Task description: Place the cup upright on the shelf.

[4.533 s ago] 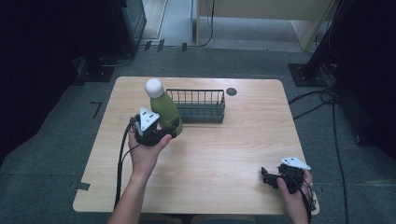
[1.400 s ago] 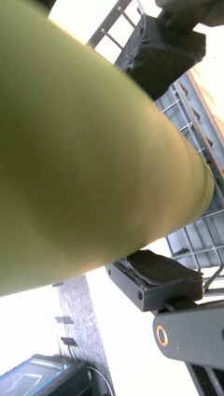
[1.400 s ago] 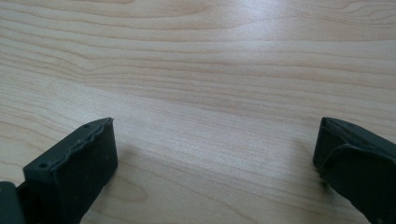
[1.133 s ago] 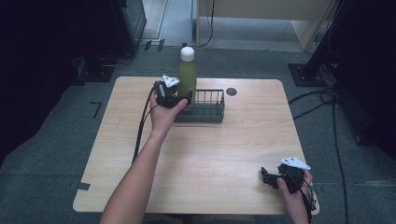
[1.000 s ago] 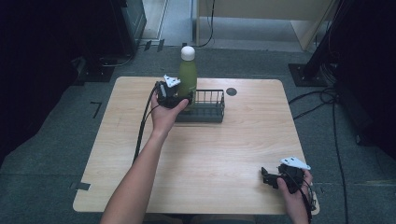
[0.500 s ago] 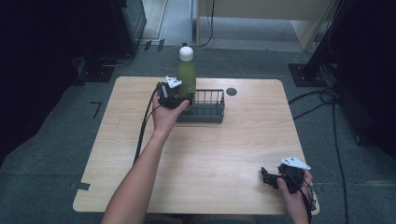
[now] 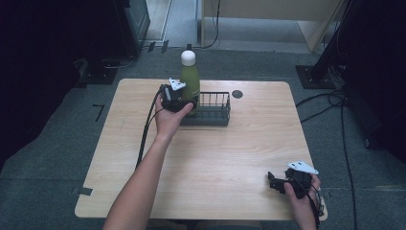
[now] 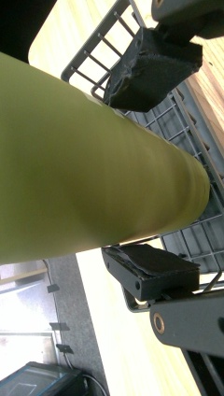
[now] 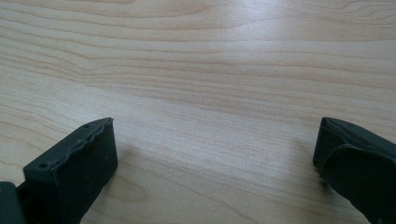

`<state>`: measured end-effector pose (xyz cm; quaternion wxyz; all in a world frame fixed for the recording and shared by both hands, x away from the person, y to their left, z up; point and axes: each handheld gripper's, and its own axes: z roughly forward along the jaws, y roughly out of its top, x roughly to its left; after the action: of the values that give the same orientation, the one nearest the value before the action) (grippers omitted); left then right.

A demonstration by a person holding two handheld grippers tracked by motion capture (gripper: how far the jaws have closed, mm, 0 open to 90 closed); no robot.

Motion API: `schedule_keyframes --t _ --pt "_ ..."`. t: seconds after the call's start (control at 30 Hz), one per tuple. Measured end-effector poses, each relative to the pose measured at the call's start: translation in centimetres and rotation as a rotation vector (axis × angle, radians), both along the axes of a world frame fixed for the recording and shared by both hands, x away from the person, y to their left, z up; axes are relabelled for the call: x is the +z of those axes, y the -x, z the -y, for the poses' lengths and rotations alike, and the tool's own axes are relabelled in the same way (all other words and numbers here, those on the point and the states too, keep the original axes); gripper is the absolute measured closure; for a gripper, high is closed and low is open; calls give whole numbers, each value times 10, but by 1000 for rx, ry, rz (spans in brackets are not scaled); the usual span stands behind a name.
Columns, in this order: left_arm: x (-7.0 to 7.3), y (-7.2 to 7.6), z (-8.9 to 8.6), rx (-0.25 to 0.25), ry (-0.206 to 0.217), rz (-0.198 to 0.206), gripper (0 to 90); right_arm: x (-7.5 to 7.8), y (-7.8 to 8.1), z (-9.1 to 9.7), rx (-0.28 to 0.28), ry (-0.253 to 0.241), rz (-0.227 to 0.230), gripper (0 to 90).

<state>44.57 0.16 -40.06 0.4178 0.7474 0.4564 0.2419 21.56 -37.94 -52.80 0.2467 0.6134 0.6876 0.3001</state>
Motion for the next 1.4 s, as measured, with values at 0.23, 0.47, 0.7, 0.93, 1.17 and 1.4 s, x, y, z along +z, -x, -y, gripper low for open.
schedule_keyframes --t 0.23,0.47,0.7,0.93,1.17,1.4 --pt "-4 6 -4 -16 9 -8 256 0 0 0 0 0 0 0" --pt "-7 26 -18 -41 7 -4 215 0 0 0 0 0 0 0" --pt "-7 54 -42 -38 28 15 180 0 0 0 0 0 0 0" --pt "-8 83 -66 -29 52 37 174 0 0 0 0 1 0 0" --pt "-17 111 -82 -34 43 29 162 0 0 0 0 1 0 0" --pt "-37 135 -91 -36 16 -3 147 0 0 0 2 2 -1 0"
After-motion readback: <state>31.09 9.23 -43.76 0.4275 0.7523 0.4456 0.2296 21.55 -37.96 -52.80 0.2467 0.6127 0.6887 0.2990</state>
